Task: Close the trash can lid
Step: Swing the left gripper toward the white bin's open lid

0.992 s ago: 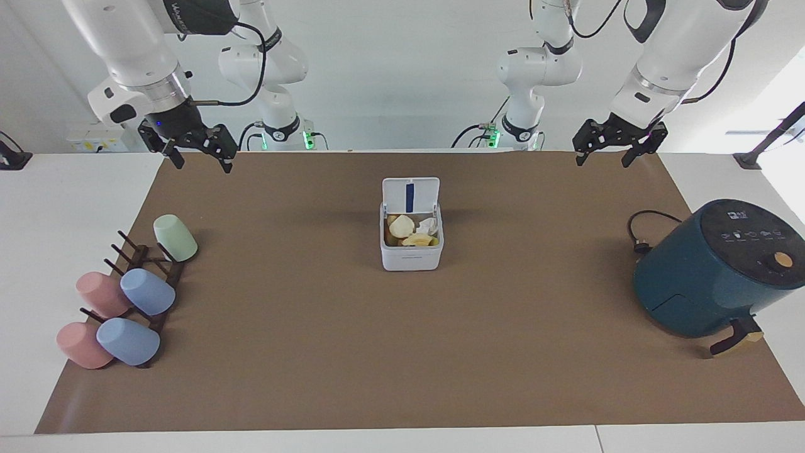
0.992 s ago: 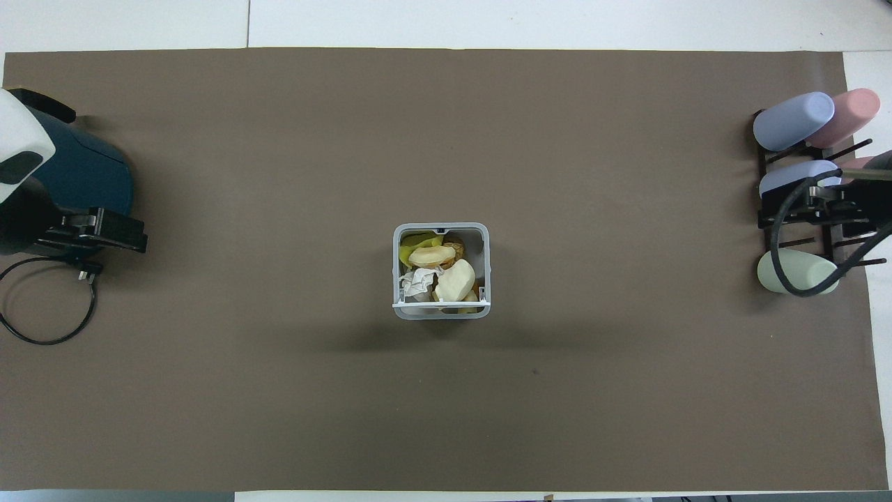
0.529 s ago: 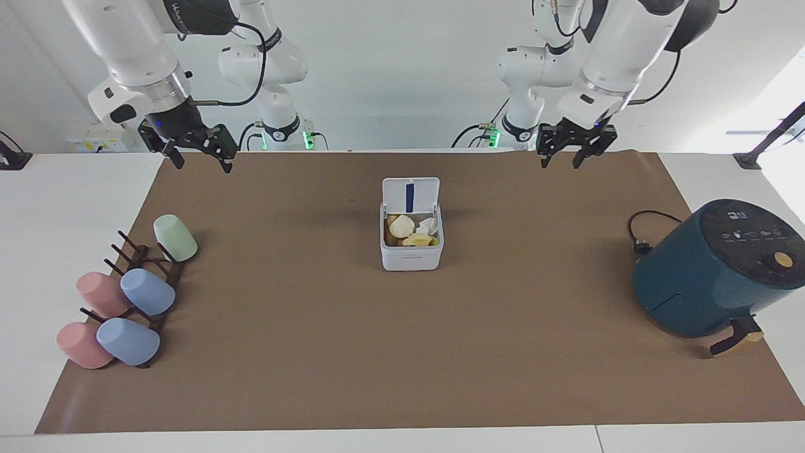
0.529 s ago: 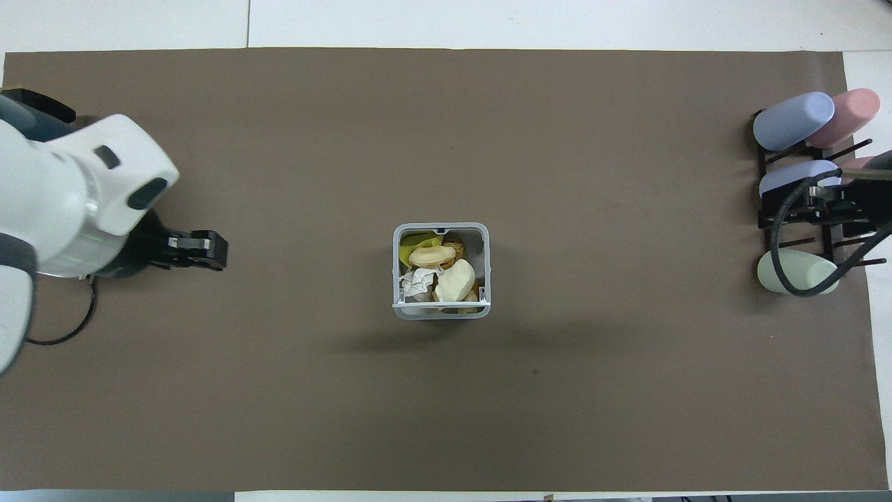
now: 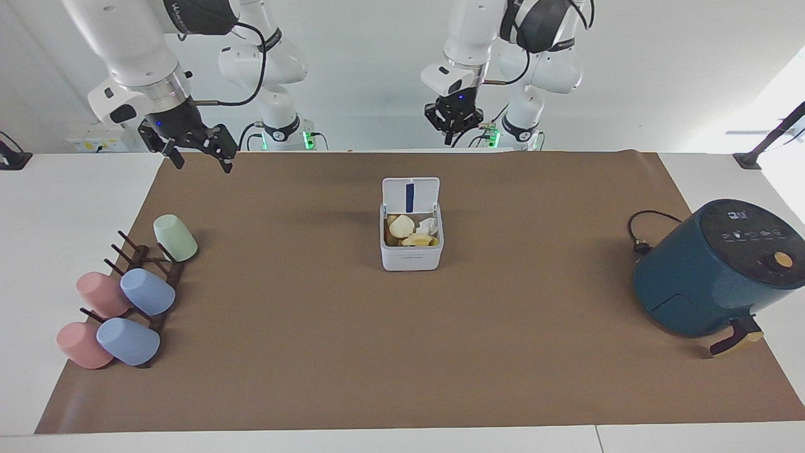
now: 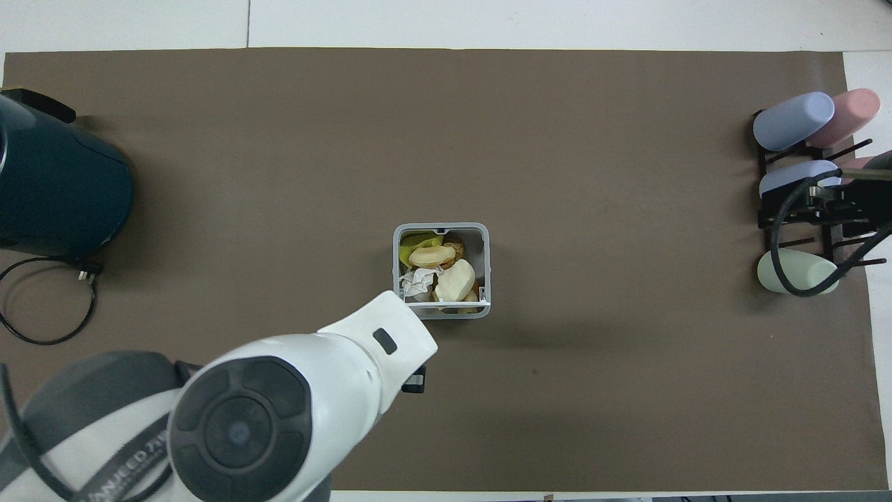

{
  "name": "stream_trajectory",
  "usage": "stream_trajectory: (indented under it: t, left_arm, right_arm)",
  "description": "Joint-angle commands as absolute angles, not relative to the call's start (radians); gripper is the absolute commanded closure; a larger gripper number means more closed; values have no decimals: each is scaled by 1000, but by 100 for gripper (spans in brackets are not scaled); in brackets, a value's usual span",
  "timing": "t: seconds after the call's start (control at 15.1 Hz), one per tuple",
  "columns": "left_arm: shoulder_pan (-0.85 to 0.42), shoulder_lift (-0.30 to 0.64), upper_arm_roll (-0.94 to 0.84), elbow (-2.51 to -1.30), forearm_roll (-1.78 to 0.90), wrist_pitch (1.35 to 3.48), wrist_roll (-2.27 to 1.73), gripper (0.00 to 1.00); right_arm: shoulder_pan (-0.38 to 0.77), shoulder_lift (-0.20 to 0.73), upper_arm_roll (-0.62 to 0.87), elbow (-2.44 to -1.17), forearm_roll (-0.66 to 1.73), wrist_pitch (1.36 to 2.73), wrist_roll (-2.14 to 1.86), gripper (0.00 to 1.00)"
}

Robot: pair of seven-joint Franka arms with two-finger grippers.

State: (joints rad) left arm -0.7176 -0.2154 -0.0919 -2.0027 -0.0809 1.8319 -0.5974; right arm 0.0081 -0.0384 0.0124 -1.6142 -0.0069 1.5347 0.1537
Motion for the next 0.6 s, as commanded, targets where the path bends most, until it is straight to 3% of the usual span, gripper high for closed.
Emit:
stream_trajectory:
  t: [0.0,0.53]
  left_arm:
    - [-788,-204,-69,-2063,-95,1968,-653,100]
    - [-766,-88,-67,-2036,-97,2143,-707,100]
  right_arm:
    - [0,-38,17,-1617,-8,1539,132,0]
    - [0,-38,17,-1617,-8,1539,132,0]
